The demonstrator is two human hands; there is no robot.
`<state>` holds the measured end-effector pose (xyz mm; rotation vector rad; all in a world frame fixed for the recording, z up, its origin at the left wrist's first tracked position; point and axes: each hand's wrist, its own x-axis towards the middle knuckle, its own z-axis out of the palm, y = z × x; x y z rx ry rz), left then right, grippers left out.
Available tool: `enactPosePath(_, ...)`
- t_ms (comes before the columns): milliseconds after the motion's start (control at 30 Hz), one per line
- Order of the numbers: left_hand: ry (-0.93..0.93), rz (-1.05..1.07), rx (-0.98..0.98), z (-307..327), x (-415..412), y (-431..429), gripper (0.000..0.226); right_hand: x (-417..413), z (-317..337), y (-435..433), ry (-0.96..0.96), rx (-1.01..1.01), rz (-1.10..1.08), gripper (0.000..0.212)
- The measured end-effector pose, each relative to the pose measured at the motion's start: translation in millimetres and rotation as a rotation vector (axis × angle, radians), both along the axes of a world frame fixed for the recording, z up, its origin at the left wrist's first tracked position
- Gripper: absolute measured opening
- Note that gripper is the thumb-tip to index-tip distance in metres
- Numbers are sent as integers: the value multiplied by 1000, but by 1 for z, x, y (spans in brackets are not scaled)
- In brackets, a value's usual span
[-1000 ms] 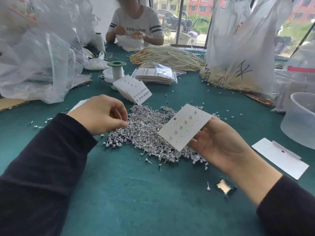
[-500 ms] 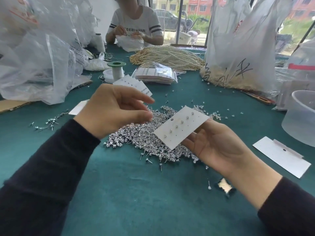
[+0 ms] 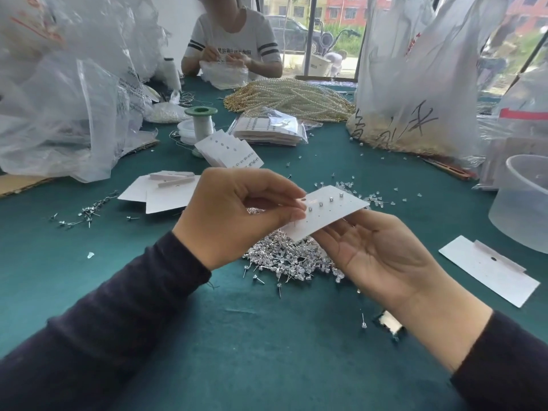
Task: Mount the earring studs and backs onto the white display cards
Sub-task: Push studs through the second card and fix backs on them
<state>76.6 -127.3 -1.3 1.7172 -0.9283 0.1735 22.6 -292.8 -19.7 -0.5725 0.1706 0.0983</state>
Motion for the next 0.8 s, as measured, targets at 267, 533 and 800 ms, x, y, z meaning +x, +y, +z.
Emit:
enactPosePath(267,-118,41,-33,-3,-4,-5,22,-1,2,3,9,45,-20,29)
enactPosePath(533,-222,79,2,-3,-4,-6,20,0,2,4,24,65,-24,32)
enactPosePath(800,-307,90,31,-1,-6,-5,14,-1,2,5,37,104,-23,27)
